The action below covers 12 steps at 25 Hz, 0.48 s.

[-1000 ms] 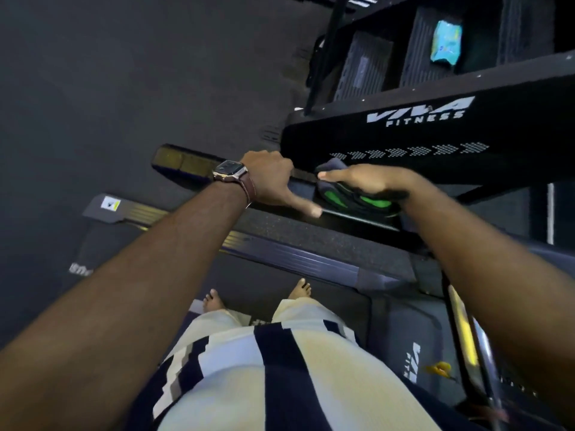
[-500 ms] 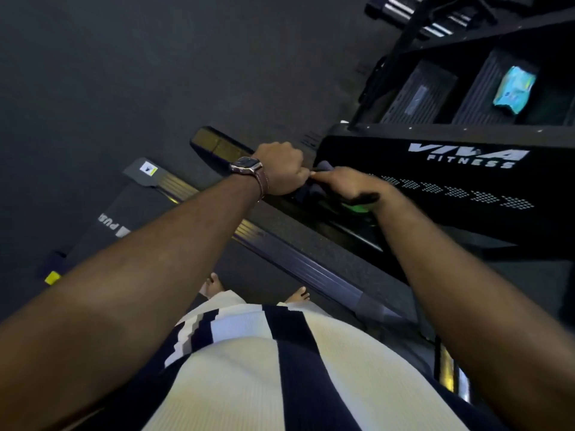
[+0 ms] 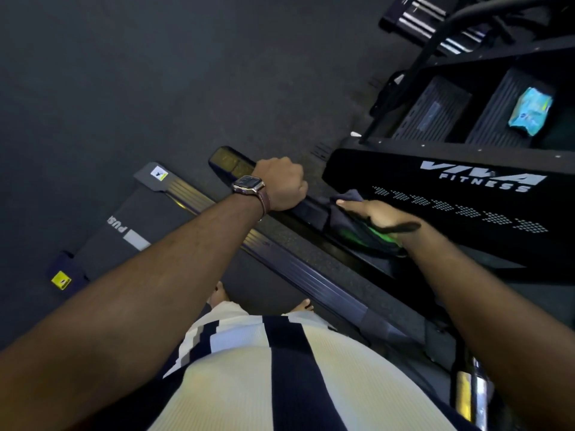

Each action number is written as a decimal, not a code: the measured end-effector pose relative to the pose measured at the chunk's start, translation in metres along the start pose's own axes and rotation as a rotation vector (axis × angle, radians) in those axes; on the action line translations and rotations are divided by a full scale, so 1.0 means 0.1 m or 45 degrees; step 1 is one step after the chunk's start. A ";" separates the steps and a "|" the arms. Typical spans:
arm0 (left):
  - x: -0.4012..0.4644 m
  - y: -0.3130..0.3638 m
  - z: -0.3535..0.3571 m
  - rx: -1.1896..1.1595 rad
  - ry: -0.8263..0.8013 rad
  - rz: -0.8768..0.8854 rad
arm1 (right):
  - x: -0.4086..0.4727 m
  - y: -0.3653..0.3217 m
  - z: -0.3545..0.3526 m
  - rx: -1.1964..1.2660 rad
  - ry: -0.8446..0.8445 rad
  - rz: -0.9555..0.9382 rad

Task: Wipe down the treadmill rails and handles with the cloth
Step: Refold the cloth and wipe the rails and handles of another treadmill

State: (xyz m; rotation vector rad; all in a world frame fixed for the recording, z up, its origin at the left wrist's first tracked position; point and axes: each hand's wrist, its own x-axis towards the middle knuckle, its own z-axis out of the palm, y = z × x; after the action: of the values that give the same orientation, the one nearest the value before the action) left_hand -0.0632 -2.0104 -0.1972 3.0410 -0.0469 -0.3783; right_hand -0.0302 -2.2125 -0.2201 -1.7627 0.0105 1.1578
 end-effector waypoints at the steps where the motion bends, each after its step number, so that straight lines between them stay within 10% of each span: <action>1: -0.01 0.00 -0.01 -0.014 0.012 -0.011 | 0.03 -0.06 0.06 0.042 0.015 0.005; 12: 0.01 -0.38 0.15 -0.049 0.155 -0.046 | 0.13 -0.15 0.10 -0.156 -0.020 -0.056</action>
State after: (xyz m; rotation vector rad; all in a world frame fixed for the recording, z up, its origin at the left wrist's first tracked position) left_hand -0.0656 -1.9739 -0.2148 3.0234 0.0221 -0.1940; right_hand -0.0235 -2.1915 -0.2191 -1.8522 -0.1102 1.1611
